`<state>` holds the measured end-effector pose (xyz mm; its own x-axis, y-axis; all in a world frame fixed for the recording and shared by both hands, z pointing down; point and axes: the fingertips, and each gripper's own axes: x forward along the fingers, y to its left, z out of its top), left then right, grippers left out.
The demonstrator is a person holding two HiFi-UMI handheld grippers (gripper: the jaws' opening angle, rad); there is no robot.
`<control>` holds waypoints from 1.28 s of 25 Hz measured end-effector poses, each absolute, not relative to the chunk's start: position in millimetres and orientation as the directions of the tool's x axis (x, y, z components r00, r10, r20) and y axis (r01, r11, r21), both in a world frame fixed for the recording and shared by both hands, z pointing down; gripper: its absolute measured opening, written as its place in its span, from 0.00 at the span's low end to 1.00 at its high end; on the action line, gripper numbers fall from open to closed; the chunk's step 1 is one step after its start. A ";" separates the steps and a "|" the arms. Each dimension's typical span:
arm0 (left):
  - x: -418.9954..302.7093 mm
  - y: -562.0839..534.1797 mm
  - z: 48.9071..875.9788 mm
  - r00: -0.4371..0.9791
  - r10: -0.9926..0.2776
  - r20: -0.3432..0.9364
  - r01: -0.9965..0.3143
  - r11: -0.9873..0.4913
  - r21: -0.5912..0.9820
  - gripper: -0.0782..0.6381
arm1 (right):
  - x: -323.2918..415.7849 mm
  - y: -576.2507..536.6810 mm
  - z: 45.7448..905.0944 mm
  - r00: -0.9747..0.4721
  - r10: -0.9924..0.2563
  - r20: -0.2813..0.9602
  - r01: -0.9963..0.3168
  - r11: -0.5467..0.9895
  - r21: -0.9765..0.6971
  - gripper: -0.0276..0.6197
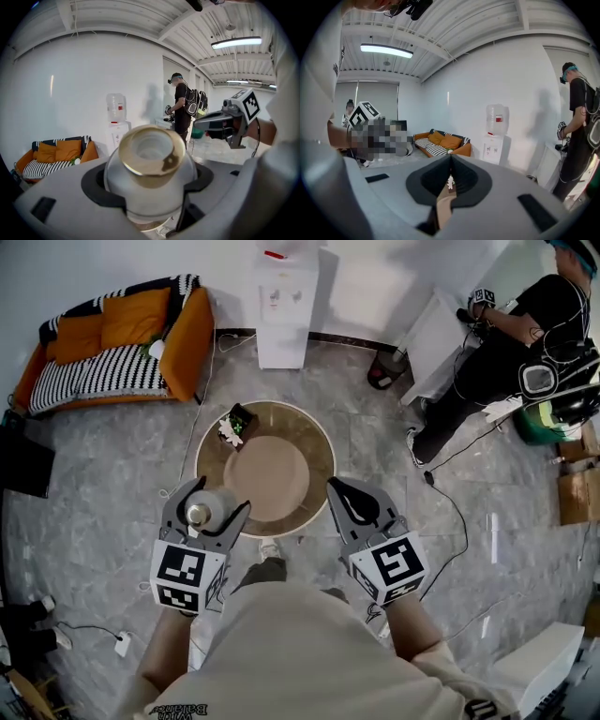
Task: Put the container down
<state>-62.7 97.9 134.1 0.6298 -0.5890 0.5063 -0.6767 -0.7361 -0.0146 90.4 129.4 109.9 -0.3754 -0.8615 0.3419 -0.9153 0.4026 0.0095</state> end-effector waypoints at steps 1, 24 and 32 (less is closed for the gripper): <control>-65.4 87.4 135.9 0.633 -0.584 0.509 -0.672 -0.740 -0.013 0.58 | 88.0 118.8 110.5 -0.369 -0.863 0.345 -0.917 0.398 0.012 0.04; -84.4 2.5 168.9 0.597 -0.583 0.551 -0.701 -0.713 0.006 0.58 | 91.9 19.2 140.7 -0.341 -0.844 0.415 -0.923 0.385 0.024 0.04; -84.6 -20.0 193.2 0.545 -0.599 0.586 -0.742 -0.670 0.005 0.58 | 94.7 -6.0 155.0 -0.377 -0.821 0.428 -0.904 0.426 0.022 0.04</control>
